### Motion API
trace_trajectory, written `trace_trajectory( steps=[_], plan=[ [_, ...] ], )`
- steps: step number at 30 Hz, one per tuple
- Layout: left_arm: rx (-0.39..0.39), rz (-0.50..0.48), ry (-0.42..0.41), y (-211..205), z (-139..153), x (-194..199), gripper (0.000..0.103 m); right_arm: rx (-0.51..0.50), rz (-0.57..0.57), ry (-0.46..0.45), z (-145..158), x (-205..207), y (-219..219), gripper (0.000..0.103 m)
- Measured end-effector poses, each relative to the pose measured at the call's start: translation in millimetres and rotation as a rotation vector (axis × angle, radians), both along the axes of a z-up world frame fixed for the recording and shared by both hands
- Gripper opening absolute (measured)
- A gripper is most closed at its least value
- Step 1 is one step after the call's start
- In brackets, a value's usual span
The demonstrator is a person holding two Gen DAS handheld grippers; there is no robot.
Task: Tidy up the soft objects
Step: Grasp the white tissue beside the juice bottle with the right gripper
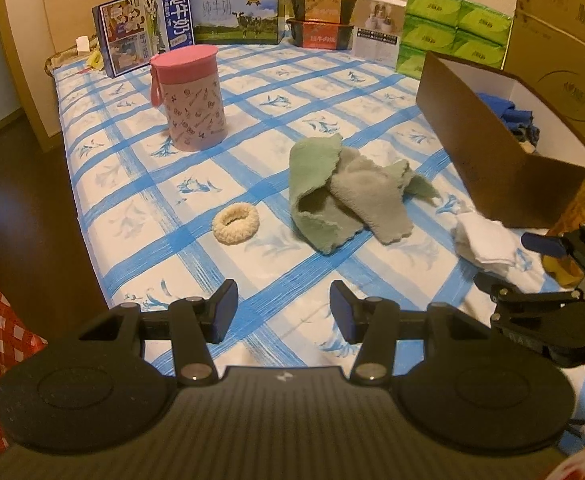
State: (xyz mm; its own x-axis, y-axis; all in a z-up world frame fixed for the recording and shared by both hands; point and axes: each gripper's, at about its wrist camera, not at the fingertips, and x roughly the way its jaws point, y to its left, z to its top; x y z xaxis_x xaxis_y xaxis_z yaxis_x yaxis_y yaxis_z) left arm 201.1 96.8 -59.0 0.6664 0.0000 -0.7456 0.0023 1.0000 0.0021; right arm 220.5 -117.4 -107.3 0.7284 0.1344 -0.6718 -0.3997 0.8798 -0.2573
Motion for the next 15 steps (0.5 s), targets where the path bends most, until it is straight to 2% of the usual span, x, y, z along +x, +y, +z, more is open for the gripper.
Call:
trace_trajectory(
  steps=[5,7,9,11,13,14,15],
  plan=[
    [0.009,0.004,0.018,2.1,-11.1,7.4,0.048,-0.047,0.003,-0.018,-12.6,11.5,6.4,0.063],
    [0.012,0.007,0.028,2.5,-15.7,10.4,0.048,-0.038,0.007,-0.016,-14.5,14.4,6.4,0.054],
    [0.013,0.009,0.033,3.0,-19.4,13.3,0.048,-0.024,-0.003,-0.006,-15.3,18.5,4.0,0.04],
    [0.014,0.009,0.033,4.3,-21.0,15.1,0.048,0.007,-0.019,-0.003,-13.0,21.0,-1.3,0.031],
    [0.019,0.009,0.032,5.3,-22.7,17.2,0.048,0.056,-0.029,-0.003,-7.4,22.2,-8.3,0.016],
    [0.024,0.009,0.032,5.7,-23.4,18.5,0.048,0.084,-0.035,0.0,-3.7,22.9,-12.3,0.005],
    [0.03,0.009,0.033,5.9,-24.4,19.8,0.048,0.118,-0.041,0.007,0.2,24.0,-16.4,0.002]
  ],
)
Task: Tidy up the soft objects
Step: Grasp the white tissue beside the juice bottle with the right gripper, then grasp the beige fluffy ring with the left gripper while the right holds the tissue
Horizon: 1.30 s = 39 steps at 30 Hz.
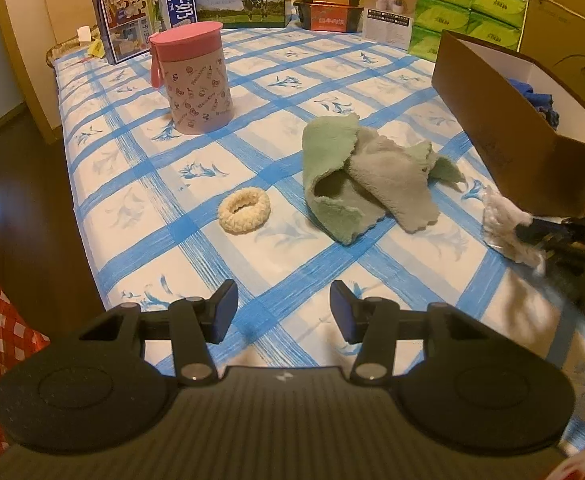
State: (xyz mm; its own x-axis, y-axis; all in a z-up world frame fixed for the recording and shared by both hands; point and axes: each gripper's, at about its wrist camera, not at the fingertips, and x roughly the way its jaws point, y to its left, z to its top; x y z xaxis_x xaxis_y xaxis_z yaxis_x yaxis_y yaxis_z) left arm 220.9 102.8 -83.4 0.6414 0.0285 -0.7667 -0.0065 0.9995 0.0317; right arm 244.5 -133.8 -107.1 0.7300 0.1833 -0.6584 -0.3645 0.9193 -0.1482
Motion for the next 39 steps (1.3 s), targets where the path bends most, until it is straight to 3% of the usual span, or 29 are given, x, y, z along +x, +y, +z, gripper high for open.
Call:
trace_trajectory(
  steps=[8,14,22,29,33,39],
  plan=[
    [0.046,-0.019,-0.022,9.1,-6.0,19.0,0.048,0.212,-0.094,-0.019,38.4,1.3,-30.2,0.001],
    [0.074,-0.053,-0.043,19.3,-13.9,42.7,0.048,0.29,-0.107,-0.059,64.6,3.0,-40.1,0.001],
    [0.103,-0.086,-0.04,32.0,-36.1,80.6,0.047,0.323,-0.105,-0.025,63.6,18.0,-38.1,0.001],
    [0.041,-0.076,0.012,41.8,-55.6,107.1,0.047,0.329,-0.093,-0.002,57.0,24.0,-31.8,0.001],
    [0.014,-0.07,0.01,41.4,-54.0,107.7,0.022,0.329,-0.085,-0.003,58.7,22.1,-31.1,0.001],
    [0.045,-0.095,-0.05,24.9,-24.3,83.8,0.019,0.355,-0.073,-0.017,71.8,12.8,-33.9,0.001]
  ],
)
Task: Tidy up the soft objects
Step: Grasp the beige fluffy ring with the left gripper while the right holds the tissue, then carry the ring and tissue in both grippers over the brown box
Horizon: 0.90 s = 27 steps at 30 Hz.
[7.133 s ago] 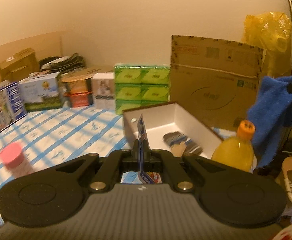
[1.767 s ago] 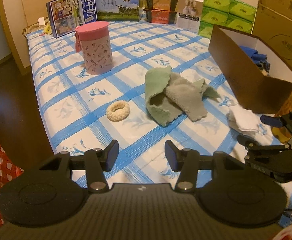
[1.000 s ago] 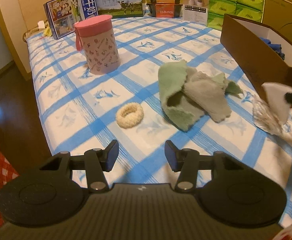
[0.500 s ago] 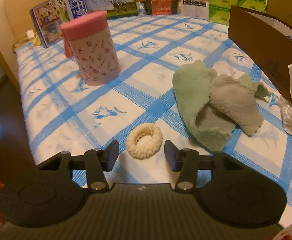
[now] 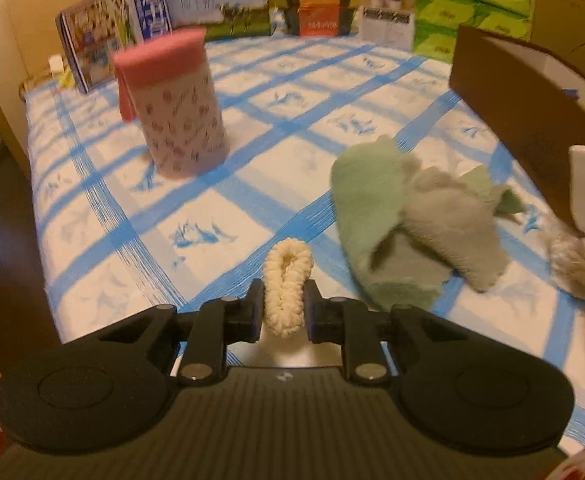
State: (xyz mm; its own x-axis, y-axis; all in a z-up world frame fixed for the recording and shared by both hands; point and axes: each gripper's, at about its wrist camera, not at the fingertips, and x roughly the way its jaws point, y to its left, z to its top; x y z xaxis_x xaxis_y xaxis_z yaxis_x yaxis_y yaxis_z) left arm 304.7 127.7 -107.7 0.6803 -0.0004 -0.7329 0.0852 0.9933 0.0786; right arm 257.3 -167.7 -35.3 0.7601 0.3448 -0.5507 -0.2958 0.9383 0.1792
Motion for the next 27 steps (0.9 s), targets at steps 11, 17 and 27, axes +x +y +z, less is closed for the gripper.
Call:
trace_trajectory(
  steps=[11,17,27],
  plan=[
    [-0.112,-0.114,-0.1,-48.2,86.6,-61.7,0.019,0.051,0.017,-0.062,52.4,-39.5,-17.2,0.001],
    [-0.15,-0.217,-0.169,-86.4,131.0,-76.5,0.019,0.078,0.017,-0.11,86.2,-62.1,-35.2,0.001],
    [-0.189,-0.352,-0.282,-162.9,199.1,-48.1,0.019,0.071,-0.007,-0.242,151.5,-57.7,-70.5,0.001]
  ],
)
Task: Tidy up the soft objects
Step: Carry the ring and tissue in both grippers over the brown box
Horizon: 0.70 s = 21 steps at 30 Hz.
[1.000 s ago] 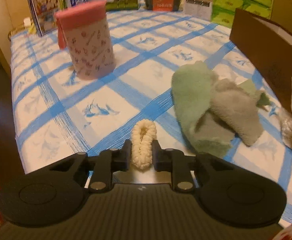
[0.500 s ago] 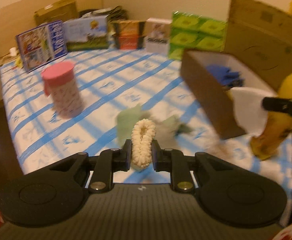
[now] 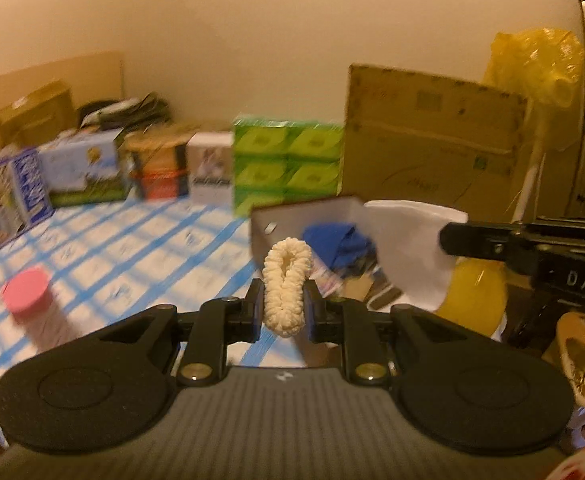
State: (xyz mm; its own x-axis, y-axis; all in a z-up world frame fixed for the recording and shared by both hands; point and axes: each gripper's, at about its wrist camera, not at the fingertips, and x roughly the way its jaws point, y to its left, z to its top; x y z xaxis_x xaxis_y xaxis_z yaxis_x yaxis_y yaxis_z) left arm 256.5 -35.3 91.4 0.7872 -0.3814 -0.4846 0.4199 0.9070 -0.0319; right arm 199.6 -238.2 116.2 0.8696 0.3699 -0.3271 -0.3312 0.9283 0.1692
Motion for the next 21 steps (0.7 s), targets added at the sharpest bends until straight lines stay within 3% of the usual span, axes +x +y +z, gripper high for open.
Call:
trace_trajectory(
  steps=[9,21],
  plan=[
    [-0.055,-0.059,-0.007,-61.7,24.9,56.4,0.019,0.001,-0.01,-0.046,29.7,49.5,-55.5,0.001],
    [-0.034,-0.089,0.07,-126.2,-1.2,142.2,0.019,0.004,0.011,0.081,-8.1,146.3,-120.9,0.001]
  ],
)
